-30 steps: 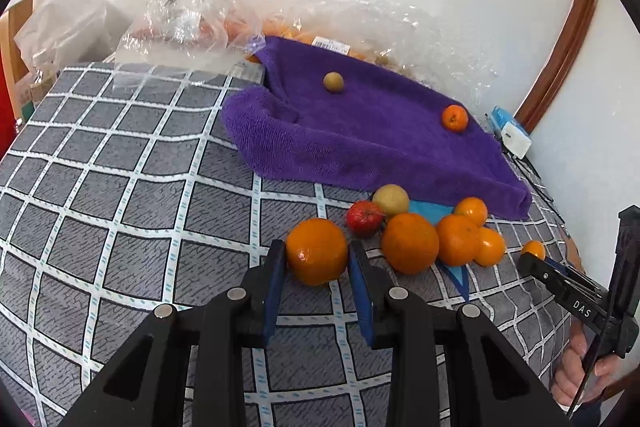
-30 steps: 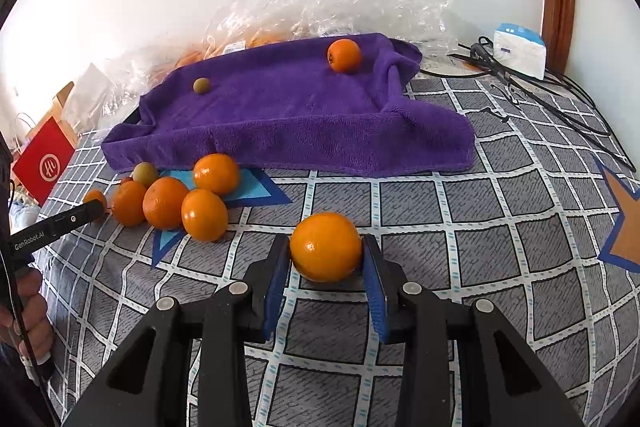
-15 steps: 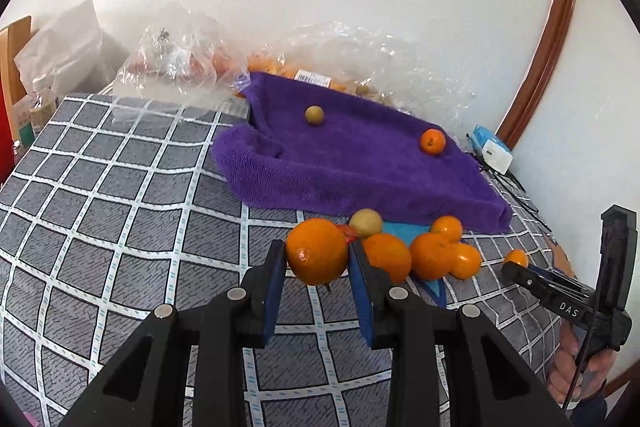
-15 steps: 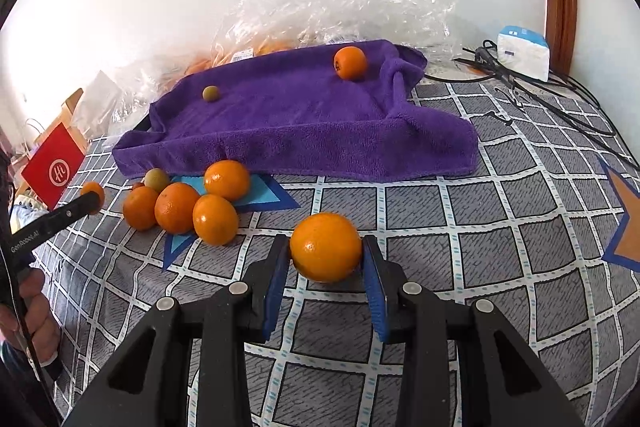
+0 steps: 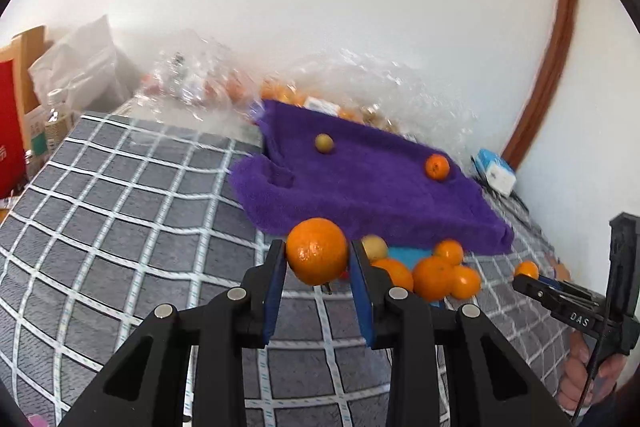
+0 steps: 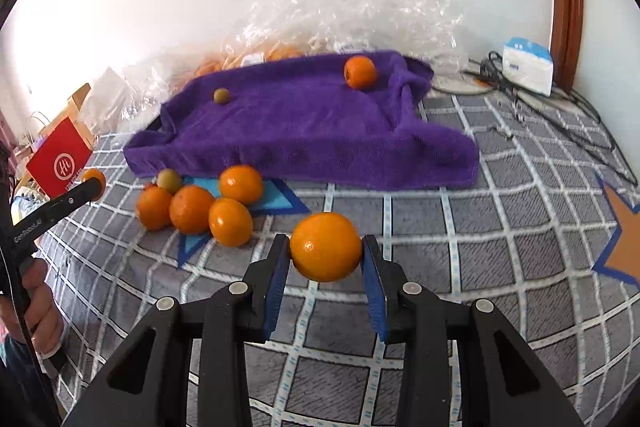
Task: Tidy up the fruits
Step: 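Carry both held oranges over the purple towel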
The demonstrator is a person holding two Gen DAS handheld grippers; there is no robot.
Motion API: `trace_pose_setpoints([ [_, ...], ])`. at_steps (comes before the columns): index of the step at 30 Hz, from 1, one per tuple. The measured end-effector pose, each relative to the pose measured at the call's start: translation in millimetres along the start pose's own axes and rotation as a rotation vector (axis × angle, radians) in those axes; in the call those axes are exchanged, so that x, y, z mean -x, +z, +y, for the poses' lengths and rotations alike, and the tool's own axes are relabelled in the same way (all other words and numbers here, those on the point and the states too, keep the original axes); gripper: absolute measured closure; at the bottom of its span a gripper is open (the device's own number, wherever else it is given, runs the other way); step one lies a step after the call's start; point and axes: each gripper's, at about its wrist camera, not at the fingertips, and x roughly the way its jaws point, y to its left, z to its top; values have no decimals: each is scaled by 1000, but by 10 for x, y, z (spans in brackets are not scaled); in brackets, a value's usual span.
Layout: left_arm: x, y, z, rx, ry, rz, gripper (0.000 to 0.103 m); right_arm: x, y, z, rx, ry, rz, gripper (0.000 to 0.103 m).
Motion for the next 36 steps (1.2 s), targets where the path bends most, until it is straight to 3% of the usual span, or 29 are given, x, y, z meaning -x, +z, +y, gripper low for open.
trace_pose_setpoints([
  [10,229,592,-20,-1,35,-72,73,126,687,126,44,-33,-109,67],
  [24,-344,1379,-301,13,14,-145,73,-197,1408,28,-37,-34,-158,67],
  [29,-714,1352,-230,28,20,-124,73,-454,1448,-121,-59,-27,-124,67],
  [36,-1261,1057,44,71,18,7,73,-869,1303,-275,-87,-27,-65,67],
])
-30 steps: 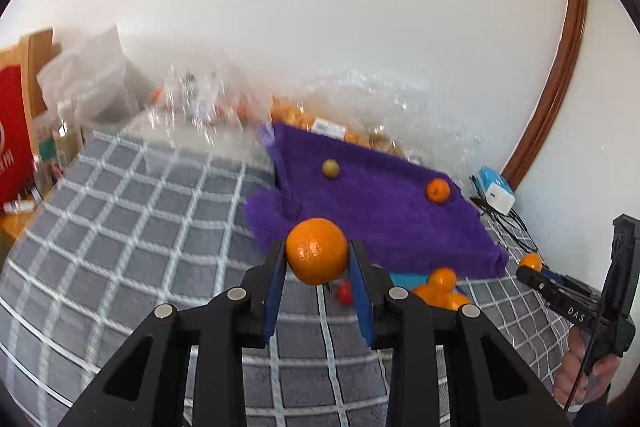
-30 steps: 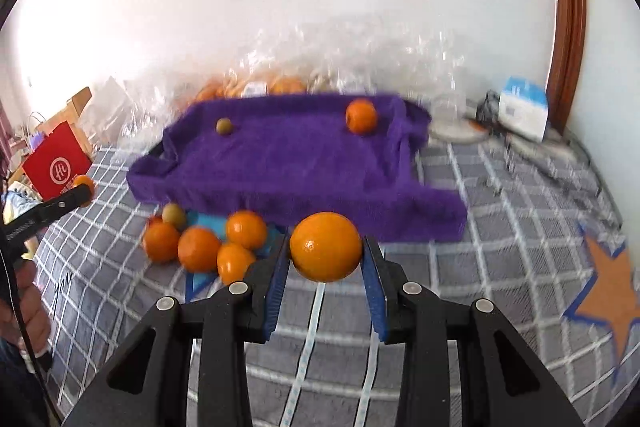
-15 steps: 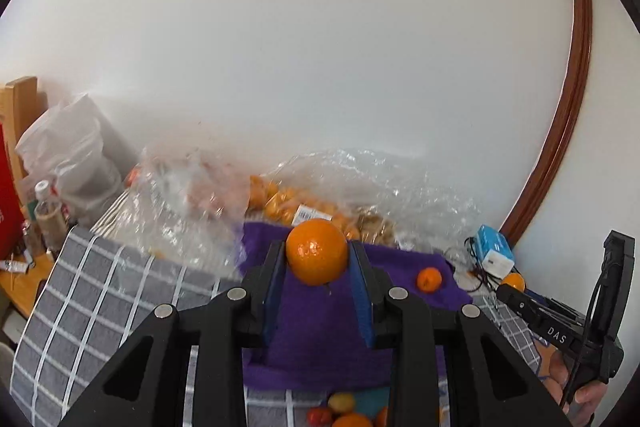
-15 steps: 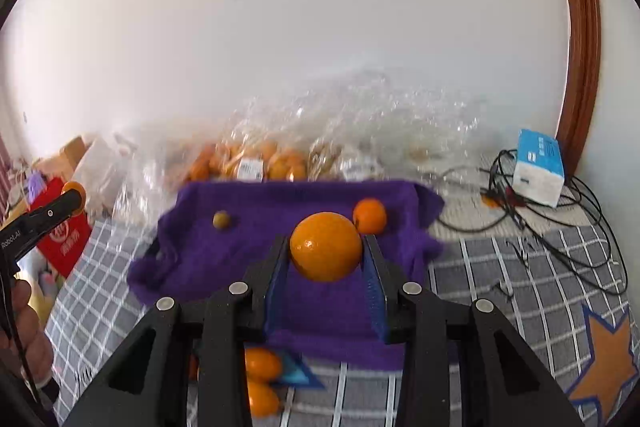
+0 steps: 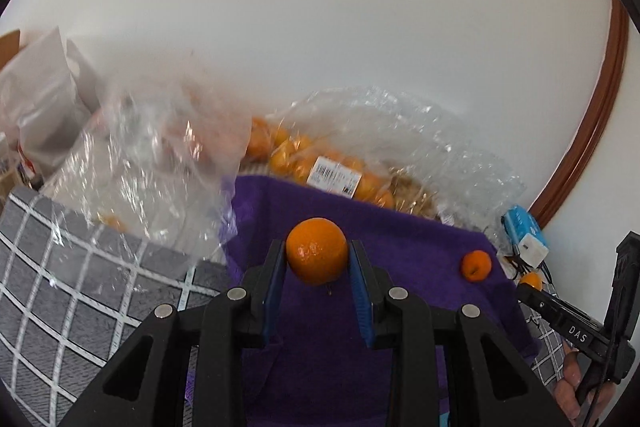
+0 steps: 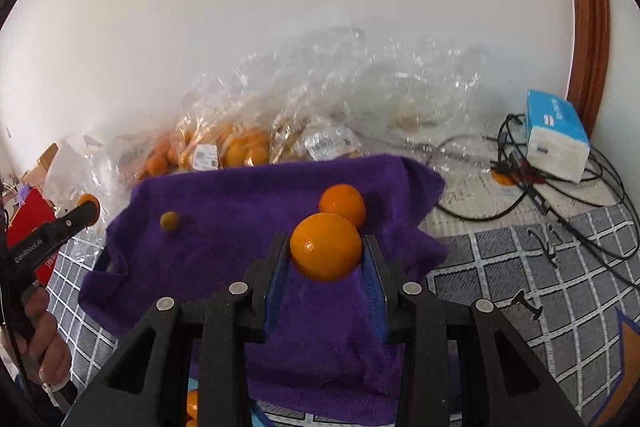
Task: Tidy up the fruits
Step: 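Carry both held oranges over the purple towel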
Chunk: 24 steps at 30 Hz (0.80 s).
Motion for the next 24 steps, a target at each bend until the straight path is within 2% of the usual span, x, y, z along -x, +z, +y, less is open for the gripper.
trace_pose_setpoints([
  [9,-199,-93,-43,-31,-18,69,73,-294,-145,-53,-10,-6,45,67],
  [15,-320,-136,-116,-84,7,105,73,-415,-218,-13,22,-50,57,67],
  [24,-386,-135,-55,-70,46,138,73,-462,-245,3,34,-82,54,67],
])
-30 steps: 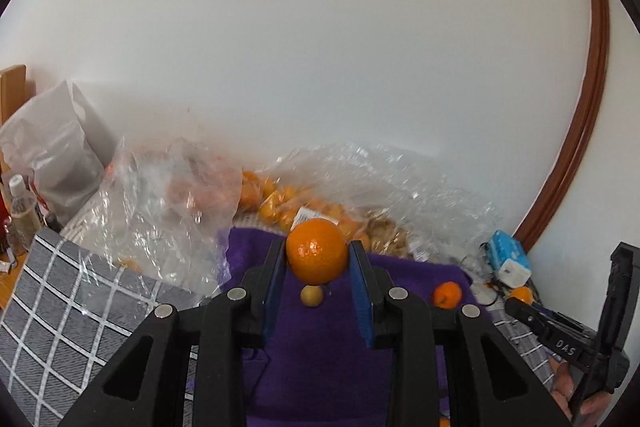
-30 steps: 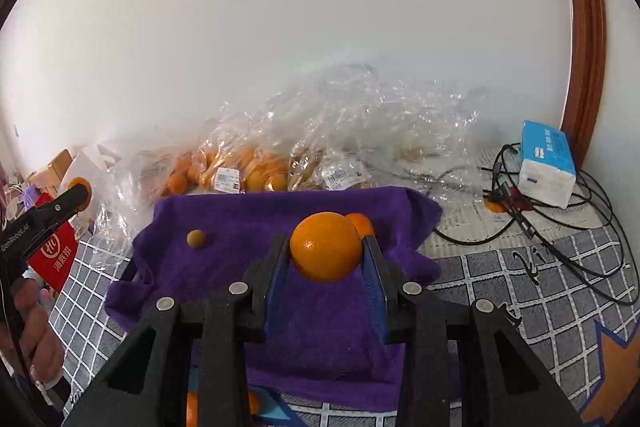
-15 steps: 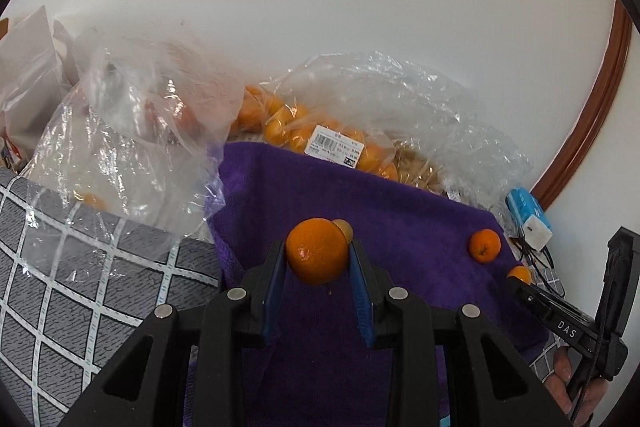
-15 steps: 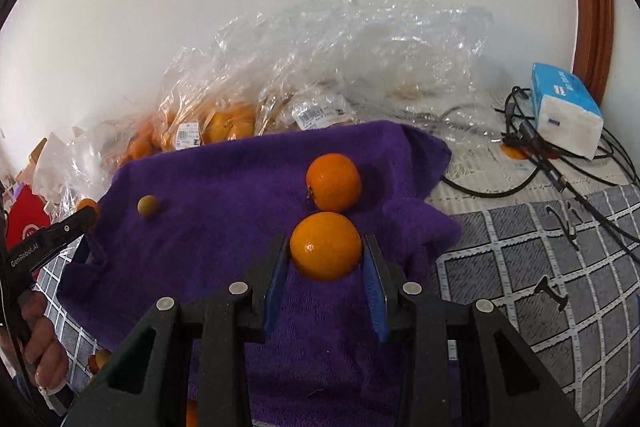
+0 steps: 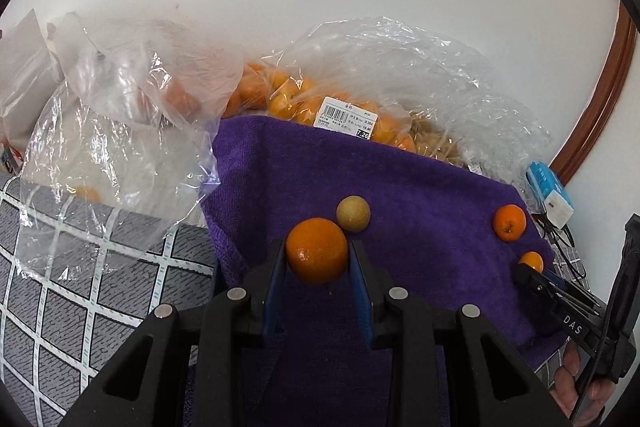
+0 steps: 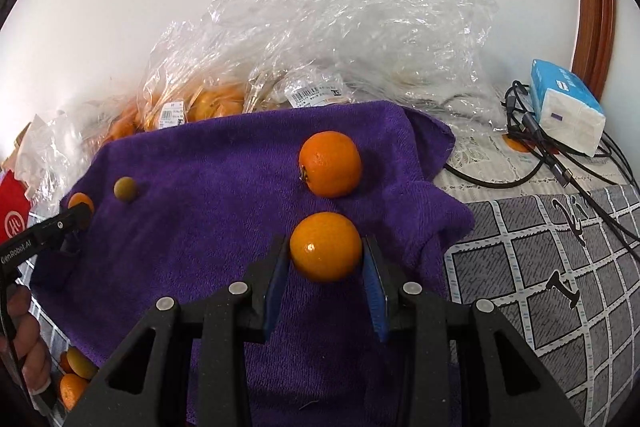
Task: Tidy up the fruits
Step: 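Carry both held oranges over the purple towel, then open the right gripper to release its orange while the left gripper releases its orange, then grasp another orange with the right gripper while the left gripper reaches toward the red fruit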
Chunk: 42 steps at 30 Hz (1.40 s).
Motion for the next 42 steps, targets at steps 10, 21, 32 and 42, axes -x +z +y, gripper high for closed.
trace_pose_setpoints([
  [10,-5,-8,-38,-18,-4,-2,73,89,-14,-8,-6,9,-19,53],
  [21,275,55,-116,-29,-19,-90,71,547,100,104,18,-53,-75,55],
  [32,713,156,-83,-11,2,-193,69,1020,-267,340,44,63,-48,66],
  [42,1225,-148,146,18,-13,-147,68,1067,-909,668,187,196,63,73],
])
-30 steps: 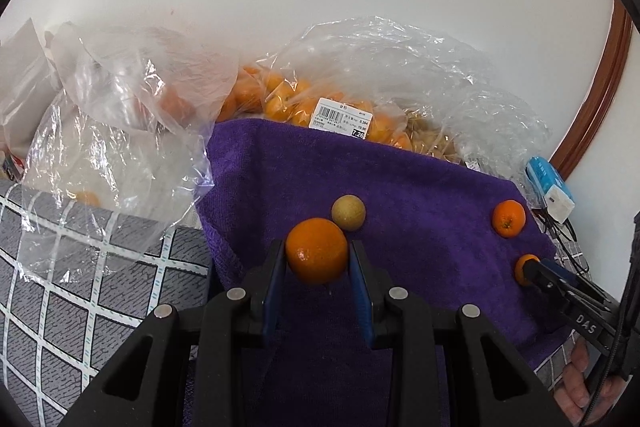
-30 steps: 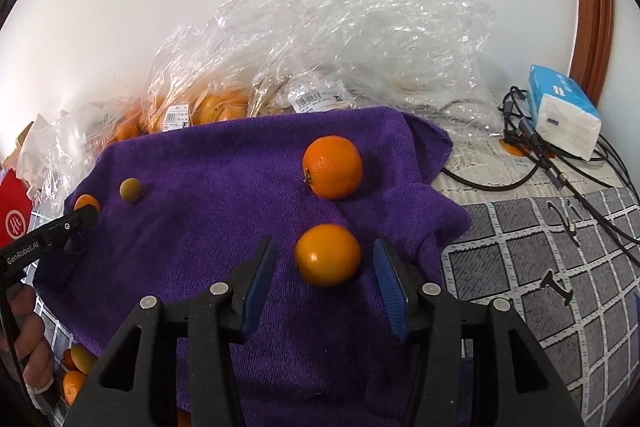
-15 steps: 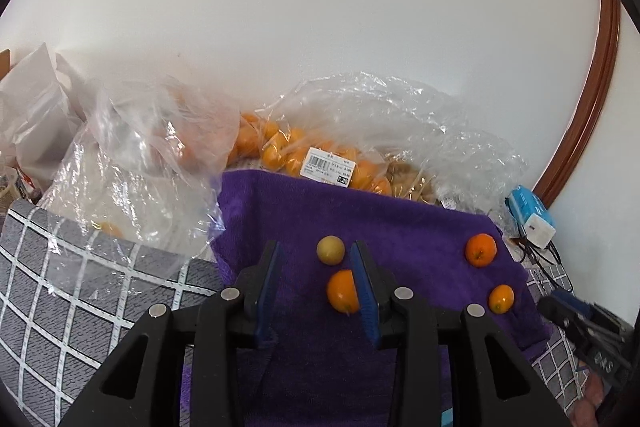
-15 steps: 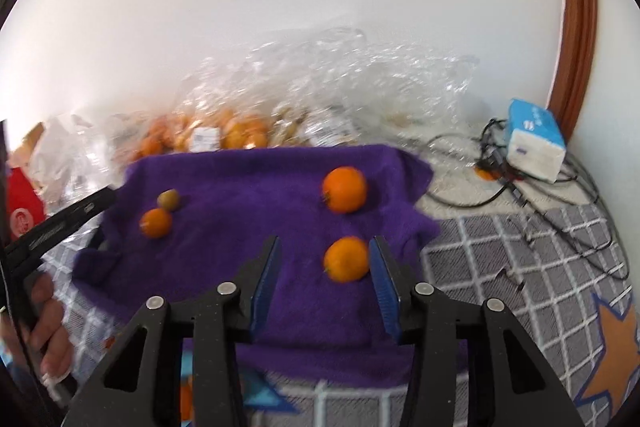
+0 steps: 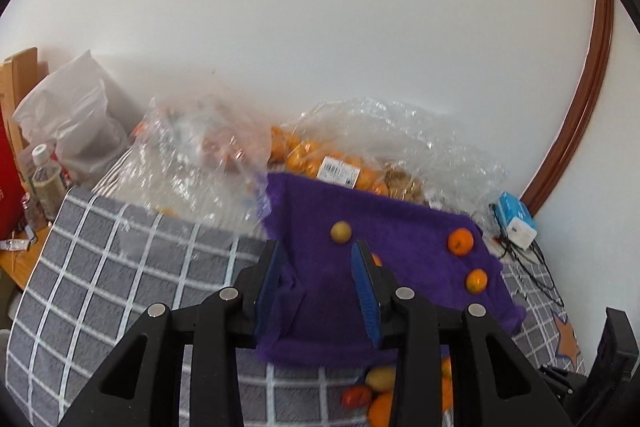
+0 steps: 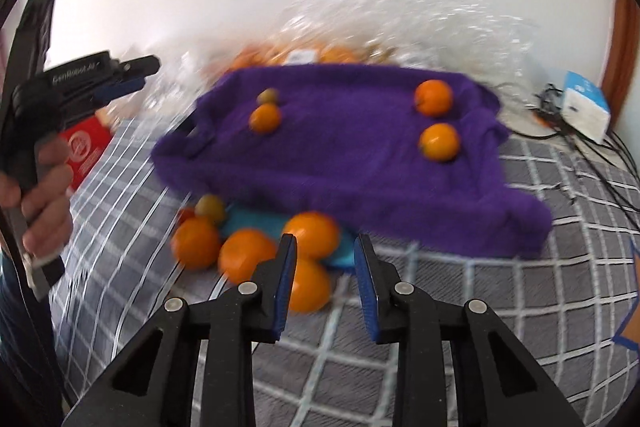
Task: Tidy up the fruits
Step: 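Grasp another orange with the right gripper while the left gripper reaches toward the red fruit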
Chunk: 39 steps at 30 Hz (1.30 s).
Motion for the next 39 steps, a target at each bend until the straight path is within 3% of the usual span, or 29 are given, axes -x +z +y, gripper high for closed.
trace_pose_setpoints([
  [6,231,-387,243,33,-10,7,68,-105,-122,137,46,-41,13,71],
  [14,197,-778,266,41,-62,41,68,-159,-109,152,49,-33,41,69],
  [19,190,-829,119,-34,-68,40,68,-157,-76,125,37,-46,43,71],
  [26,177,-800,87,-39,-75,73,68,121,-23,-62,-41,-59,-27,71],
  [30,184,-808,80,-44,-63,61,68,107,-42,-195,-63,-58,-4,71],
  [35,151,-794,5,-73,10,123,68,-54,-106,-296,-71,-52,45,70],
  [39,226,-691,-138,-108,-16,146,68,-84,-110,-327,-79,-17,43,70],
])
